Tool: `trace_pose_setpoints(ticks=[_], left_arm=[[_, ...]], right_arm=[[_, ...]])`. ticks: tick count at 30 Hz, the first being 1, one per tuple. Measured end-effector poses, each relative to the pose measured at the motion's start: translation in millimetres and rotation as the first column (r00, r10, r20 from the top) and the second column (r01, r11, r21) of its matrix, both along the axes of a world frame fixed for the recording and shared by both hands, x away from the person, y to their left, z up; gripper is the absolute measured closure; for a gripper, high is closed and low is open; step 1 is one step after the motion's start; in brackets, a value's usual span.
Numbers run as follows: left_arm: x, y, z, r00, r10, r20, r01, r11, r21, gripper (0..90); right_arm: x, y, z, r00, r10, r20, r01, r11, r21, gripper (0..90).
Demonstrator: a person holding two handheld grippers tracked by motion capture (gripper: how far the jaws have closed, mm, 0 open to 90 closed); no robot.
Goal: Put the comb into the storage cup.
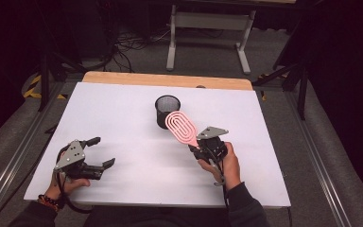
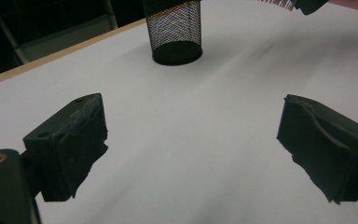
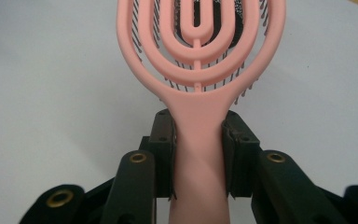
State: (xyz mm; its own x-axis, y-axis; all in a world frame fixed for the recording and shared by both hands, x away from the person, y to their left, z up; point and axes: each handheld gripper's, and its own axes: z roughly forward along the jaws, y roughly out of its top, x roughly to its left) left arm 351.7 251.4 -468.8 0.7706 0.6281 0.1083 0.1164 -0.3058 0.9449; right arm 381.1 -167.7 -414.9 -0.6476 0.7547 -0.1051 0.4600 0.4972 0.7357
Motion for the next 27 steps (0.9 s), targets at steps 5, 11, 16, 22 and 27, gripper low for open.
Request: trace_pose_setpoints(ticks=[5, 11, 16, 22, 27], left_arm=[[0.3, -0.2, -0.3, 0.9999, -0.010, -0.009, 0.010, 0.9999, 0.003, 8.9], [0.0, -2.1, -0.9, 0.9996, -0.022, -0.015, 0.023, 0.9997, 0.011, 8.4], [0.5, -1.8, -0.3, 0.9995, -0.028, -0.017, 0.028, 0.9994, 0.018, 8.4], [0.5, -5.9, 0.3, 0.9991, -0.040, -0.016, 0.040, 0.9985, 0.036, 8.9], [2.6, -7.2, 3.9, 0.9989, -0.046, -0.012, 0.046, 0.9985, 0.029, 8.7]], right_arm=[[-4.8, 0.1, 5.7, 0.9984, -0.001, 0.057, 0.000, 0.9996, 0.028, 68.8], [-7.8, -1.9, 10.5, 0.9942, -0.010, 0.107, 0.005, 0.9991, 0.043, 68.8], [-10.3, -2.6, 13.4, 0.9881, -0.015, 0.153, 0.005, 0.9978, 0.067, 68.8], [-15.5, -5.7, 19.8, 0.9676, -0.047, 0.248, 0.018, 0.9929, 0.118, 68.8], [-17.5, -7.3, 21.3, 0.9520, -0.062, 0.300, 0.018, 0.9891, 0.146, 68.8]])
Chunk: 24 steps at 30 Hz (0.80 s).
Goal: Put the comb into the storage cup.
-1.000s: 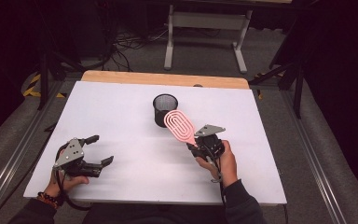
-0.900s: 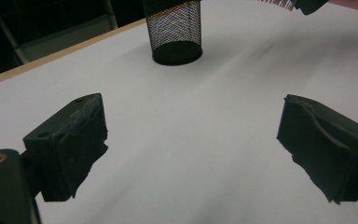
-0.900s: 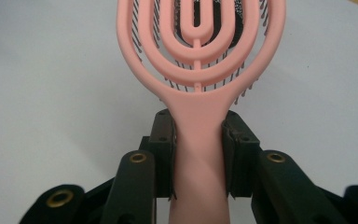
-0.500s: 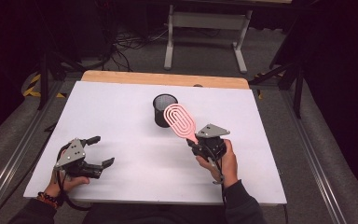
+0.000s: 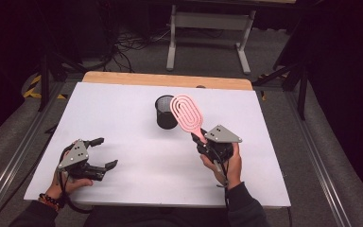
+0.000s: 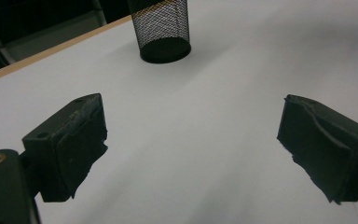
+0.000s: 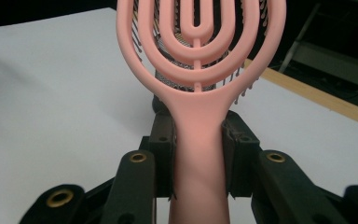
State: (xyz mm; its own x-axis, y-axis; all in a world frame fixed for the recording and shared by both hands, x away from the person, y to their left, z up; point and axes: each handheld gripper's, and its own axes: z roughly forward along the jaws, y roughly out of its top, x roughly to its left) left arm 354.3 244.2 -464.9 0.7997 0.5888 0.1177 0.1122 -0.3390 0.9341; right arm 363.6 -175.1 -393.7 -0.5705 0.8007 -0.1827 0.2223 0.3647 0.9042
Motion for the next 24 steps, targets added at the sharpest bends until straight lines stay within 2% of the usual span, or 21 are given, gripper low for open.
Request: trace_pose_setpoints(ticks=[3, 7, 10, 14, 19, 20, 24], left_arm=[[5.6, -1.5, 6.3, 0.9999, -0.002, 0.013, 0.002, 1.0000, 0.001, 8.5], [14.2, -4.1, 16.2, 0.9998, -0.019, 0.002, 0.020, 0.9987, -0.046, 8.5], [19.6, -9.7, 24.9, 0.9992, -0.037, 0.017, 0.038, 0.9970, -0.067, 8.4], [26.5, -21.7, 35.3, 0.9974, -0.071, 0.013, 0.072, 0.9909, -0.114, 8.6], [30.1, -34.0, 43.2, 0.9951, -0.097, 0.022, 0.099, 0.9876, -0.122, 8.8], [31.0, -38.6, 45.4, 0.9938, -0.110, 0.018, 0.112, 0.9843, -0.137, 8.8], [34.4, -52.7, 52.4, 0.9895, -0.144, 0.012, 0.144, 0.9782, -0.150, 9.8]], right_arm=[[0.2, 0.0, -0.7, 0.9999, -0.005, 0.013, 0.005, 1.0000, 0.005, 68.8], [0.4, 0.3, -1.4, 0.9992, -0.022, 0.034, 0.022, 0.9996, 0.017, 68.8], [-0.4, 1.7, -2.2, 0.9979, -0.031, 0.056, 0.030, 0.9994, 0.019, 68.8], [-1.3, 4.2, -3.7, 0.9966, -0.028, 0.078, 0.026, 0.9994, 0.022, 68.8], [-2.8, 9.5, -6.9, 0.9944, -0.024, 0.103, 0.022, 0.9995, 0.021, 68.8], [-2.8, 9.5, -6.9, 0.9944, -0.024, 0.103, 0.022, 0.9995, 0.021, 68.8], [-3.9, 12.9, -8.1, 0.9927, -0.013, 0.120, 0.010, 0.9997, 0.020, 68.8]])
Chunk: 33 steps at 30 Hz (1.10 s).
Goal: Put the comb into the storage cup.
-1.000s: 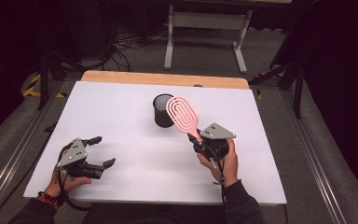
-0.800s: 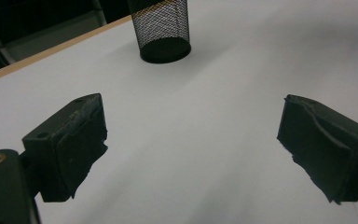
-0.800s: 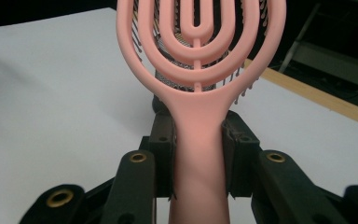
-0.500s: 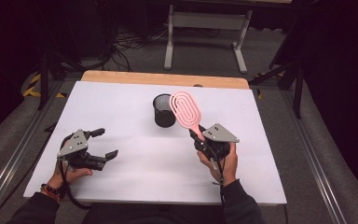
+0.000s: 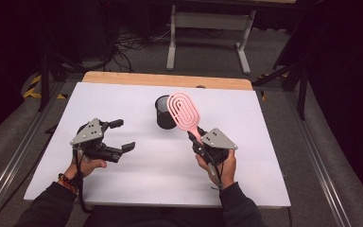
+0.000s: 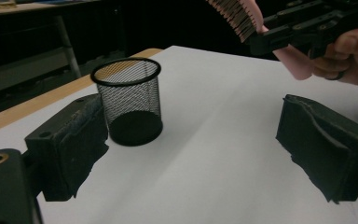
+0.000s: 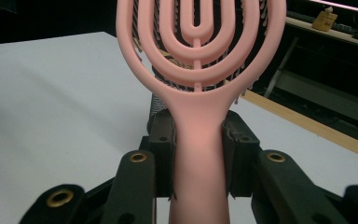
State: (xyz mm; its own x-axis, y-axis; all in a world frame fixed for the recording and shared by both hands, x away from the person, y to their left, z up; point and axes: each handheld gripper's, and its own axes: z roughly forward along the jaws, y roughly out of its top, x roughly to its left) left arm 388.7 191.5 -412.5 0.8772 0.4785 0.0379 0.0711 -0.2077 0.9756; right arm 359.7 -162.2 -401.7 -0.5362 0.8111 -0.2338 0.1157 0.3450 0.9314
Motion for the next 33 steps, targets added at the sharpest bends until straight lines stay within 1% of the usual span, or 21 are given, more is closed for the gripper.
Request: trace_pose_setpoints(ticks=[4, 7, 10, 11, 12, 17, 20, 25, 27, 28, 31, 32, 33], left_arm=[[2.0, -11.6, 3.6, 0.9997, -0.025, 0.000, 0.025, 0.9997, -0.009, 10.4], [3.2, -20.3, 5.5, 0.9987, -0.051, -0.002, 0.051, 0.9984, -0.026, 10.6], [3.7, -24.2, 7.2, 0.9983, -0.058, 0.001, 0.058, 0.9981, -0.022, 10.6], [3.6, -27.4, 8.0, 0.9981, -0.062, 0.000, 0.062, 0.9975, -0.033, 10.6], [3.8, -29.8, 9.1, 0.9979, -0.065, 0.001, 0.065, 0.9974, -0.032, 10.6], [4.6, -35.5, 12.6, 0.9972, -0.075, 0.000, 0.075, 0.9965, -0.039, 10.7], [5.9, -37.9, 14.6, 0.9972, -0.075, -0.003, 0.075, 0.9955, -0.058, 11.0], [7.3, -40.9, 18.0, 0.9966, -0.082, -0.006, 0.081, 0.9940, -0.073, 11.4], [8.8, -44.2, 21.0, 0.9959, -0.090, -0.016, 0.088, 0.9914, -0.097, 11.7], [9.4, -45.5, 21.8, 0.9953, -0.095, -0.020, 0.093, 0.9904, -0.102, 11.8], [10.8, -50.7, 23.1, 0.9934, -0.112, -0.024, 0.109, 0.9886, -0.104, 12.4], [11.6, -52.1, 23.4, 0.9925, -0.120, -0.022, 0.118, 0.9885, -0.095, 12.5], [12.1, -54.3, 22.8, 0.9921, -0.123, -0.026, 0.120, 0.9877, -0.101, 12.5]], right_arm=[[-1.1, 2.2, -0.9, 0.9999, -0.001, 0.014, 0.001, 1.0000, 0.006, 68.8], [-1.5, 4.3, -2.2, 0.9998, 0.002, 0.018, -0.002, 1.0000, 0.007, 68.8], [-1.7, 5.6, -2.9, 0.9997, 0.005, 0.023, -0.006, 1.0000, 0.006, 68.8], [-2.5, 7.4, -3.4, 0.9996, 0.007, 0.027, -0.007, 1.0000, 0.007, 68.8], [-2.6, 7.9, -3.6, 0.9996, 0.009, 0.028, -0.010, 0.9999, 0.007, 68.8], [-3.8, 11.2, -4.5, 0.9993, 0.018, 0.033, -0.018, 0.9998, 0.004, 68.8], [-4.1, 13.4, -5.5, 0.9992, 0.026, 0.029, -0.026, 0.9996, 0.005, 68.8], [-5.0, 17.1, -6.8, 0.9988, 0.036, 0.032, -0.036, 0.9994, 0.002, 68.8], [-5.6, 19.8, -8.1, 0.9985, 0.043, 0.033, -0.043, 0.9991, -0.004, 68.8], [-5.8, 20.7, -8.6, 0.9984, 0.047, 0.032, -0.047, 0.9989, -0.005, 68.8], [-6.8, 23.6, -9.9, 0.9978, 0.055, 0.037, -0.055, 0.9985, -0.009, 68.8], [-7.2, 24.3, -10.1, 0.9977, 0.057, 0.037, -0.057, 0.9983, -0.010, 68.8], [-7.5, 25.0, -10.3, 0.9974, 0.061, 0.038, -0.061, 0.9981, -0.013, 68.8]])
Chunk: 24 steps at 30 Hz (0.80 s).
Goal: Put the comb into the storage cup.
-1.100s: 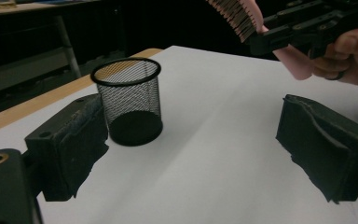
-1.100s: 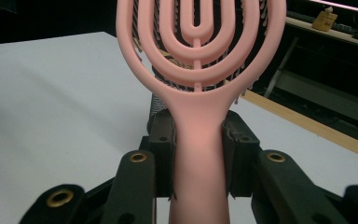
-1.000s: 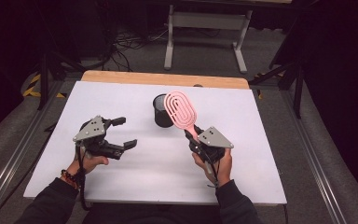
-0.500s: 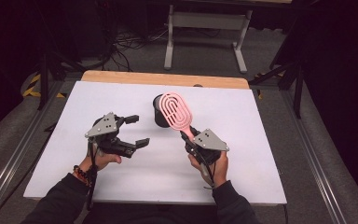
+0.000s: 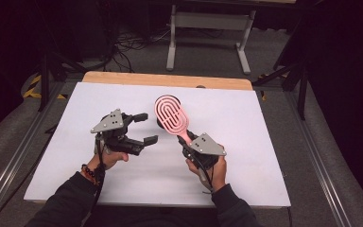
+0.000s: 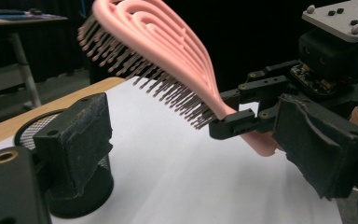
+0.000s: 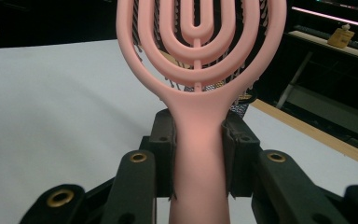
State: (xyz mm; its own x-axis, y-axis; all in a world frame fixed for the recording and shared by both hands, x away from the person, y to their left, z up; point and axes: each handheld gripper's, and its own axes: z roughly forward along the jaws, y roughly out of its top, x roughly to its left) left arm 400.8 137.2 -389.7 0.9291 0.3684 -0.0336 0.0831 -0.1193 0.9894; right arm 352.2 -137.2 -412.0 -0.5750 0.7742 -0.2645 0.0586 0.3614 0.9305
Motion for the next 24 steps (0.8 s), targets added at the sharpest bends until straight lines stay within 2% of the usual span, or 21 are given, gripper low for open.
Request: trace_pose_setpoints(ticks=[4, 12, 15, 19, 24], left_arm=[[3.1, -4.6, -1.0, 0.9998, 0.003, -0.018, -0.003, 1.0000, 0.000, 12.5], [8.5, -8.6, -1.5, 0.9973, -0.036, -0.064, 0.033, 0.9979, -0.055, 14.1], [10.2, -9.7, -2.8, 0.9948, -0.047, -0.090, 0.040, 0.9963, -0.075, 17.1], [8.3, -11.6, -2.1, 0.9958, -0.033, -0.085, 0.026, 0.9964, -0.081, 24.7], [9.9, -13.2, -1.4, 0.9942, -0.040, -0.100, 0.028, 0.9927, -0.117, 30.0]], right_arm=[[-1.8, 2.4, -1.3, 0.9999, 0.009, 0.012, -0.009, 1.0000, -0.002, 68.8], [-4.7, 9.5, -5.0, 0.9990, 0.027, 0.036, -0.026, 0.9994, -0.024, 68.8], [-5.2, 11.7, -7.0, 0.9988, 0.029, 0.040, -0.027, 0.9991, -0.032, 68.8], [-6.4, 14.3, -9.6, 0.9980, 0.025, 0.058, -0.022, 0.9985, -0.050, 68.8], [-5.9, 16.6, -12.8, 0.9978, 0.019, 0.064, -0.016, 0.9987, -0.048, 68.8]])
